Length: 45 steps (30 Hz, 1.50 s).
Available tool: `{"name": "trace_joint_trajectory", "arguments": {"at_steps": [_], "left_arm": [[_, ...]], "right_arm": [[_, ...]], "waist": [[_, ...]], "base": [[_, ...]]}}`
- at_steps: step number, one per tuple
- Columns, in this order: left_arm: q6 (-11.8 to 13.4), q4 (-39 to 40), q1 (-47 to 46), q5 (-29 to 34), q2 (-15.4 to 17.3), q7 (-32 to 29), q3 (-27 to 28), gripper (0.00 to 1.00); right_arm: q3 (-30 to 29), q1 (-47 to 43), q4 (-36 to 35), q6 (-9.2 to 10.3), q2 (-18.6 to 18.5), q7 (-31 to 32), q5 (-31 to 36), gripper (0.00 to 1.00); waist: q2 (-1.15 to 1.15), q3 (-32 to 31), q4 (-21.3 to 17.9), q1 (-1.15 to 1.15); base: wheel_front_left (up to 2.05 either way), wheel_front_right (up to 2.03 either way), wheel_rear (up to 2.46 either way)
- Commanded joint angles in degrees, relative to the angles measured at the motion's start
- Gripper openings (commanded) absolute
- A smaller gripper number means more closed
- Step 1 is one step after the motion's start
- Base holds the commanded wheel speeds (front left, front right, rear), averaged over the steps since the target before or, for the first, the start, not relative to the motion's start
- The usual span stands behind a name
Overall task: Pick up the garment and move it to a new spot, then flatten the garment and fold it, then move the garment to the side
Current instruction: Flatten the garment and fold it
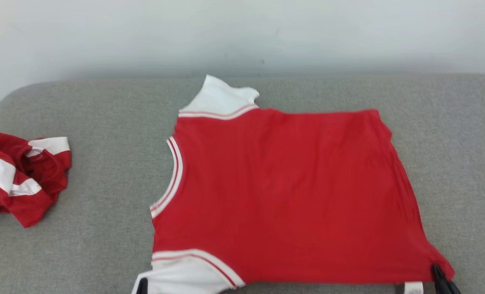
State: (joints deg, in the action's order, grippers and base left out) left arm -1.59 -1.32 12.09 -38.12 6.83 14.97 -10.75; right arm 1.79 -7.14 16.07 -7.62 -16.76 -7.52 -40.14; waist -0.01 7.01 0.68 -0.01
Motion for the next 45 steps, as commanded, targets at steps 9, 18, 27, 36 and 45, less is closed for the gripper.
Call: {"name": "trace_joint_trajectory", "arguments": {"at_steps": [9, 18, 27, 36, 45], "left_arm": [[-1.46, -1.30, -0.93, 2.01, -0.05, 0.30, -1.37, 0.00], [-2.97, -1.41, -7.68, 4.38, 2.54, -1.55, -3.39, 0.00], [-4.42, -5.93, -19.59, 5.36, 5.33, -4.85, -4.69, 0.00], [-5.42, -16.04, -30.10, 5.69, 6.16, -4.06, -6.24, 0.37], [-5.63, -21.12, -32.07, 5.01, 5.34, -0.86, -6.05, 1.00]], "right_arm": [[-5.60, -3.61, -6.34, 0.23, 4.47, 6.09, 3.28, 0.00], [-7.16, -1.13, -10.57, 0.22, 7.02, 11.62, 3.82, 0.00], [-7.52, 6.76, -9.37, 0.22, 7.73, 16.17, 3.20, 0.00], [-6.85, 16.96, -2.49, 0.22, 7.82, 15.44, 4.48, 1.00], [-4.08, 17.84, 0.22, 0.21, 4.36, 10.28, 6.18, 1.00]], "waist": [[0.01, -1.06, 0.43, 0.01], [0.01, 0.49, -1.21, 0.01], [0.01, 3.32, -2.74, 0.01], [0.01, 5.72, -3.56, 0.01], [0.01, 4.17, -2.88, 0.01]], "base": [[0.00, 0.00, 0.00], [0.00, 0.00, 0.00], [0.00, 0.00, 0.00], [0.00, 0.00, 0.00], [0.00, 0.00, 0.00]]}}
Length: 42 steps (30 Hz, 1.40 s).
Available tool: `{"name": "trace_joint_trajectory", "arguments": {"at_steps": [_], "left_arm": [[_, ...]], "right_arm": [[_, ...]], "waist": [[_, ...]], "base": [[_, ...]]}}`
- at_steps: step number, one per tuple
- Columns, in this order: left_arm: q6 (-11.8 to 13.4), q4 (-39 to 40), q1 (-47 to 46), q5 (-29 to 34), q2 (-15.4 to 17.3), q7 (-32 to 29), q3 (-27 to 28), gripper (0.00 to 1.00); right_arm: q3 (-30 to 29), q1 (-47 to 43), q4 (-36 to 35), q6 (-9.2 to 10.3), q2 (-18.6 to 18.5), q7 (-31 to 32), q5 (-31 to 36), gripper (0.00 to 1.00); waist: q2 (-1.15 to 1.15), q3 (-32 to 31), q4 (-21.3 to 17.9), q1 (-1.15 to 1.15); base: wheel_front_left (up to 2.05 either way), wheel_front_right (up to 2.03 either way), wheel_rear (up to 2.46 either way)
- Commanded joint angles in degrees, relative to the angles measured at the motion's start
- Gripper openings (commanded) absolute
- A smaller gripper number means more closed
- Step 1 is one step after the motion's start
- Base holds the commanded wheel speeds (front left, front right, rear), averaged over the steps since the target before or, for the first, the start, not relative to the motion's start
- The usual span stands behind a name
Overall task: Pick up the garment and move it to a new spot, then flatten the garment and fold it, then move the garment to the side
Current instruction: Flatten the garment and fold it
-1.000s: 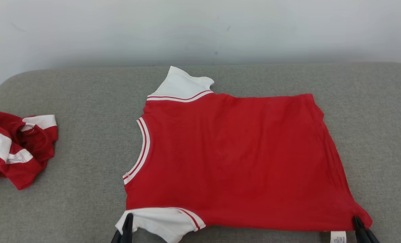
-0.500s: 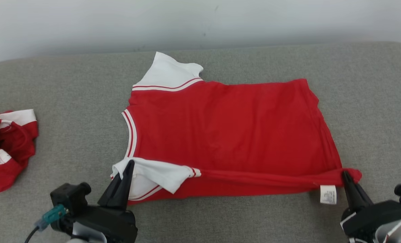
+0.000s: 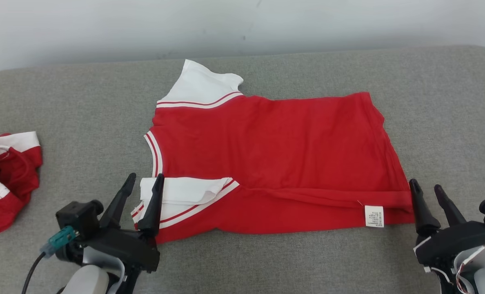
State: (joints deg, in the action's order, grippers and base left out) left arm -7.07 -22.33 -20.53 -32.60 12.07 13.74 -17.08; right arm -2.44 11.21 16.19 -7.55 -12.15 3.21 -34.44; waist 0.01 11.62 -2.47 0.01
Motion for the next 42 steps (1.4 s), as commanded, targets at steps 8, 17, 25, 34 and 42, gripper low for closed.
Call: {"name": "trace_joint_trajectory", "arguments": {"at_steps": [8, 17, 25, 34, 42], "left_arm": [[0.56, 1.72, 7.91, 1.39, 0.04, 1.40, 1.93, 1.00], [0.74, 1.10, 12.30, 2.64, -1.28, 1.43, 2.30, 1.00], [0.32, -5.49, 8.25, 1.59, -2.06, 1.43, 1.91, 1.00], [-0.36, -10.73, 5.02, -0.62, -3.38, 1.37, 0.71, 0.00], [-0.29, -7.44, 8.68, -0.73, -2.94, 1.39, 1.63, 0.00]], "right_arm": [[2.26, -4.64, 1.18, 0.15, -5.02, -4.13, 4.45, 1.00], [4.03, -4.97, 4.05, 0.15, -5.80, -4.89, 7.83, 1.00], [7.06, -0.68, 11.07, 0.15, -5.55, -5.03, 8.25, 1.00], [11.07, 2.93, 17.35, 0.15, -4.77, -8.01, 6.13, 0.00], [12.33, -0.17, 17.37, 0.15, -6.60, -10.34, 3.62, 0.00]], "waist": [[-0.01, -1.10, 1.62, -0.01], [-0.01, -0.40, 2.08, -0.01], [-0.01, 0.92, 1.42, -0.01], [-0.01, -0.26, 1.50, -0.01], [-0.01, -4.35, 2.73, -0.01]], "base": [[0.00, 0.00, 0.00], [0.00, 0.00, 0.00], [0.00, 0.00, 0.00], [0.00, 0.00, 0.00], [0.00, 0.00, 0.00]]}}
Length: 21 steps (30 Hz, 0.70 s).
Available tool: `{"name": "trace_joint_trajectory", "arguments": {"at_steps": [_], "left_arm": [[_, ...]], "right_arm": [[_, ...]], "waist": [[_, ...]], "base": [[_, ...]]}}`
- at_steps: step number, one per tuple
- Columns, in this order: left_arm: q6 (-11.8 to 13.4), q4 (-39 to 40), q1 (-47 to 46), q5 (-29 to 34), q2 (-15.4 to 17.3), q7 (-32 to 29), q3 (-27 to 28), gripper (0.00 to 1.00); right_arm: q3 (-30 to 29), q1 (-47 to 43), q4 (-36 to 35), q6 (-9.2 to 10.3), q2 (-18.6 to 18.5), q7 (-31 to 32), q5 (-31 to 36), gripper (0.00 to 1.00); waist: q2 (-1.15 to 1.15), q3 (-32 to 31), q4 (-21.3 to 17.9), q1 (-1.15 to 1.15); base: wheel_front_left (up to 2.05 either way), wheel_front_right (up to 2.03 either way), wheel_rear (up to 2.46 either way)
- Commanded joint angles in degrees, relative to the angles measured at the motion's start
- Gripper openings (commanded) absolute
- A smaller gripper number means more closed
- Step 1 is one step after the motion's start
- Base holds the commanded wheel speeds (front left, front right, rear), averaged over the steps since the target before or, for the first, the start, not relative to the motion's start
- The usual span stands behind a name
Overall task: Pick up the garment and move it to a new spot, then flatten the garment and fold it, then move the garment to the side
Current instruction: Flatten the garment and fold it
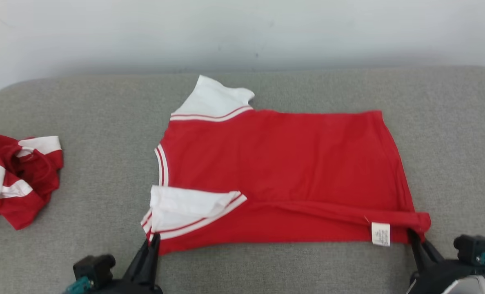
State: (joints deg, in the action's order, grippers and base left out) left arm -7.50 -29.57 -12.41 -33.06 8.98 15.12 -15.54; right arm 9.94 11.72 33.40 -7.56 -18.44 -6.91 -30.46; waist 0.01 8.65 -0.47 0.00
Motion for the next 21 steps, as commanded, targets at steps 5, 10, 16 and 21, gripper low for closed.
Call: {"name": "trace_joint_trajectory", "arguments": {"at_steps": [5, 10, 16, 21], "left_arm": [[0.12, 5.04, 7.87, -0.63, 0.66, 0.02, 0.81, 0.00], [1.03, 9.27, 13.80, -0.82, -0.34, 0.03, 1.46, 0.00], [1.14, 11.03, 15.42, -0.39, -1.42, 0.02, 1.39, 1.00], [1.39, 12.67, 14.18, 0.85, -1.66, 0.02, 2.81, 1.00]], "right_arm": [[-1.09, -7.15, -5.44, 0.17, -2.36, 1.31, -3.11, 0.00], [-3.46, -13.23, -10.15, 0.17, -2.24, 3.72, -4.30, 0.00], [-5.41, -16.38, -14.10, 0.17, 0.02, 5.19, -4.72, 1.00], [-6.47, -15.51, -16.88, 0.17, 0.92, 4.11, -2.00, 1.00]], "waist": [[-0.01, -3.31, 1.05, 0.00], [-0.01, -3.62, 0.96, 0.00], [-0.01, -3.92, 0.79, 0.00], [-0.01, -4.25, 0.35, 0.00]], "base": [[0.00, 0.00, 0.00], [0.00, 0.00, 0.00], [0.00, 0.00, 0.00], [0.00, 0.00, 0.00]]}}
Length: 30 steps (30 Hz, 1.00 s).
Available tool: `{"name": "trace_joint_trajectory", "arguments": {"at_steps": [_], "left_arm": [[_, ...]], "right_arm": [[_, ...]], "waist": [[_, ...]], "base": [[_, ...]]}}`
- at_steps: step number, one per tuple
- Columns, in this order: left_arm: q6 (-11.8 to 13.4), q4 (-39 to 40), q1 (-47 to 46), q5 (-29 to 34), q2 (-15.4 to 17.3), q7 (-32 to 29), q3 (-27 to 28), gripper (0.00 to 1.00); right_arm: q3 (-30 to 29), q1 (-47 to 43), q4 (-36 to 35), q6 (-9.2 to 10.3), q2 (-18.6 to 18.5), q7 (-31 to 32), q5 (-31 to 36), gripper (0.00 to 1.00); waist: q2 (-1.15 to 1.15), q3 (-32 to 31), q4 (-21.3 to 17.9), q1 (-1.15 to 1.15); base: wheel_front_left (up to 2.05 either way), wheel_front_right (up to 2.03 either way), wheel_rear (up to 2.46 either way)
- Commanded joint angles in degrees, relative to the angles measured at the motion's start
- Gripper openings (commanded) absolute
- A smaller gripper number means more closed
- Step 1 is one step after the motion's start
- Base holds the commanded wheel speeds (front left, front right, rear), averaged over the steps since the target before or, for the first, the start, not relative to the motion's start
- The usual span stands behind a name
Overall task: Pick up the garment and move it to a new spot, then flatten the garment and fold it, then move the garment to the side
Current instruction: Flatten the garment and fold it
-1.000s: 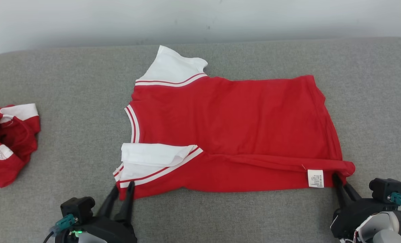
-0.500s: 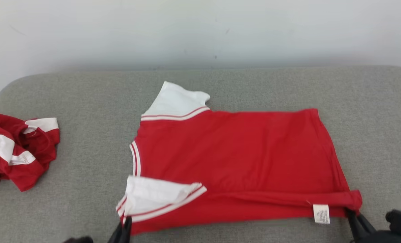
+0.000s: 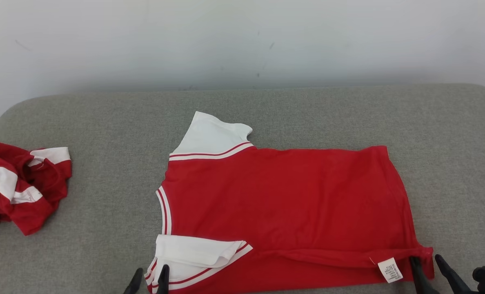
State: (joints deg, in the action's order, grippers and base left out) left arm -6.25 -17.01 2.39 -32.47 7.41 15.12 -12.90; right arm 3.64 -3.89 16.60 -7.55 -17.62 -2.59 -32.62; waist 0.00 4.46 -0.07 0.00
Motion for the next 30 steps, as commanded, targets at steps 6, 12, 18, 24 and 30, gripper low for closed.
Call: {"name": "trace_joint_trajectory", "arguments": {"at_steps": [6, 12, 18, 24, 30], "left_arm": [[0.64, 4.51, -1.29, 2.57, -0.34, 0.02, 4.31, 1.00], [1.37, 8.83, -2.14, 6.34, -0.14, 0.02, 8.29, 1.00], [2.31, 12.76, -3.00, 11.33, 0.03, 0.02, 11.95, 1.00], [3.10, 14.55, -1.98, 13.92, -0.26, 0.02, 13.41, 1.00], [3.42, 14.72, -0.38, 15.21, -0.15, 0.02, 14.44, 1.00]], "right_arm": [[-1.52, 1.18, -3.74, 0.16, 1.12, -2.89, 3.81, 1.00], [-1.65, 3.01, -7.48, 0.16, 2.74, -6.55, 7.75, 1.00], [-0.98, 4.45, -10.28, 0.15, 4.54, -10.40, 13.04, 1.00], [-1.01, 4.66, -12.02, 0.16, 5.44, -12.10, 17.60, 1.00], [-3.77, 2.79, -13.48, 0.16, 7.30, -12.56, 20.53, 1.00]], "waist": [[0.00, -0.46, -0.55, 0.00], [0.00, -1.22, -1.06, 0.00], [0.00, -2.26, -1.06, 0.00], [0.00, -2.83, -0.88, 0.00], [0.00, -3.62, -0.43, 0.00]], "base": [[0.00, 0.00, 0.00], [0.00, 0.00, 0.00], [0.00, 0.00, 0.00], [0.00, 0.00, 0.00], [0.00, 0.00, 0.00]]}}
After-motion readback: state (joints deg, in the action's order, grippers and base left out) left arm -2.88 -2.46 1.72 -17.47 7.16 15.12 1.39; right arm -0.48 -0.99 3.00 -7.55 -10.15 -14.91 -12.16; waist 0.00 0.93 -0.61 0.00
